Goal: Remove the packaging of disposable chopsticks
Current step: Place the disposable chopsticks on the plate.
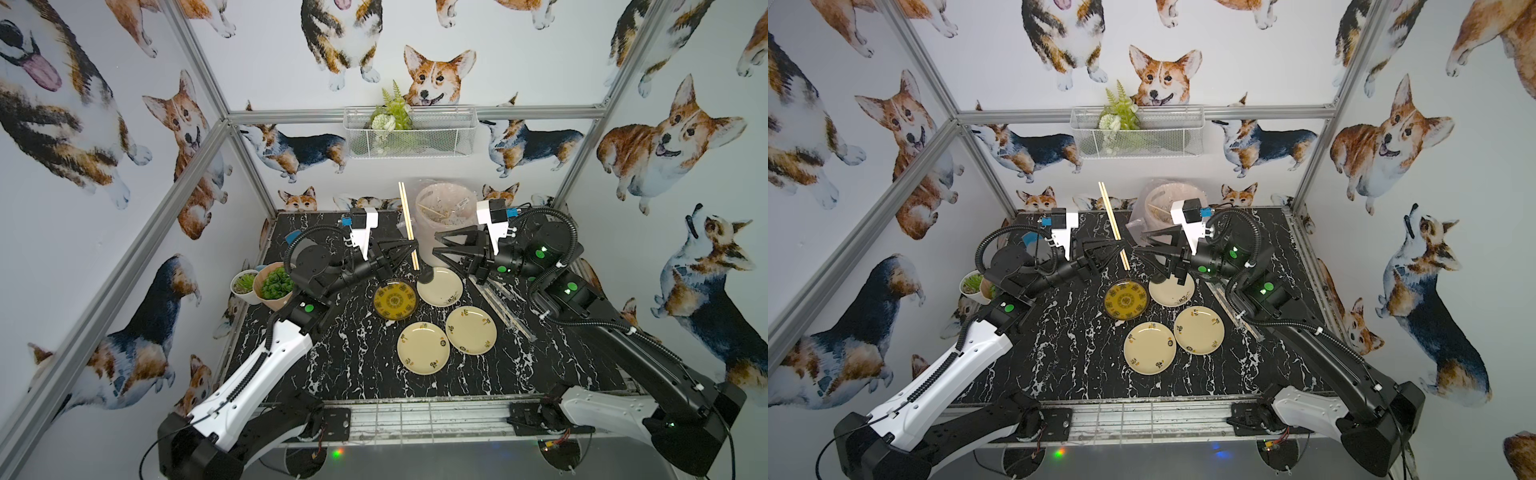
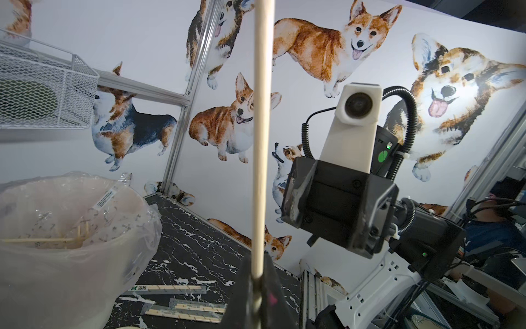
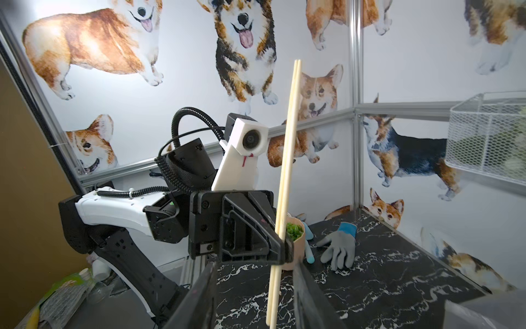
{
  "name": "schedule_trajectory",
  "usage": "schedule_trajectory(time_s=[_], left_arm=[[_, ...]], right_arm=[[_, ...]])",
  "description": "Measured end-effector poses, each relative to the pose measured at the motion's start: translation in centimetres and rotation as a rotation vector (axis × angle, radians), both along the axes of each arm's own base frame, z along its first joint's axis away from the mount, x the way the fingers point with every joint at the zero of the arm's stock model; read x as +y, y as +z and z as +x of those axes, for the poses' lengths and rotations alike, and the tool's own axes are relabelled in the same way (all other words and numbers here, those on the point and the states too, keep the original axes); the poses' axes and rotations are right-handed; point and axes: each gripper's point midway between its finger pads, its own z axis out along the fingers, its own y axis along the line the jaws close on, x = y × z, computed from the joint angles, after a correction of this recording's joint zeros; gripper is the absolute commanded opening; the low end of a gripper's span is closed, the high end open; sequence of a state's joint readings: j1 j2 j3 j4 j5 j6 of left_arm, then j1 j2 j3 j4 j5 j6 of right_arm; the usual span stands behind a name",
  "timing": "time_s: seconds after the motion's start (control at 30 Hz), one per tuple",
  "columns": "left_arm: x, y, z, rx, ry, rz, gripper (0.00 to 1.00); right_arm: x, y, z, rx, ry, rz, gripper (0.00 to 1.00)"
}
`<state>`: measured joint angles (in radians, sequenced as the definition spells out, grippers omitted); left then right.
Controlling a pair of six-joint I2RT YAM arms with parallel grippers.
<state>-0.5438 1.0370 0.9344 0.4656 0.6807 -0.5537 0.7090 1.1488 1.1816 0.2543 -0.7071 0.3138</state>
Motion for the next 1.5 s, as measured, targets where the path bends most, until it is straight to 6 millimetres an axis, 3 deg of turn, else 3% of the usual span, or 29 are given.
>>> schedule_trajectory(time_s=[0.07,0.17,0.2,0.37,0.57,1.07,1.27,1.5], left_arm=[[-0.1,0.0,-0.2,-0.009,-0.012,-0.002,0.00],[-0.2,-0.3,-0.6,-0.011,-0.035,-0.003,0.00],[-0.3,-0.3,-0.7,-0.012,-0.039,-0.002,0.00],[-0.5,-0.8,-1.0,-0.010,-0.059,0.009,0.00],[-0.4,-0.8,-1.5,-0.029,-0.075,0.017,0.00],[-0.5,-0.8,-2.1,-0.043,-0.094,0.037,0.00],[-0.5,-0.9,-2.3,-0.040,-0.106,0.042,0.00],[-0.7,-1.2,-2.5,-0.034,-0.127,0.051,0.00]], right_arm=[[0.8,0.0,0.2,0.009,0.014,0.000,0.37],[1.6,0.0,0.2,0.024,0.033,0.001,0.21],[1.8,0.1,0.2,0.023,0.036,0.003,0.20],[2.7,-0.1,0.9,0.036,0.029,0.000,0.24],[3.0,0.1,1.4,0.038,0.022,-0.004,0.21],[3.3,-1.1,0.7,0.067,0.069,-0.076,0.22],[3.5,-1.5,0.3,0.073,0.095,-0.092,0.17],[3.6,-1.6,0.0,0.076,0.122,-0.099,0.17]])
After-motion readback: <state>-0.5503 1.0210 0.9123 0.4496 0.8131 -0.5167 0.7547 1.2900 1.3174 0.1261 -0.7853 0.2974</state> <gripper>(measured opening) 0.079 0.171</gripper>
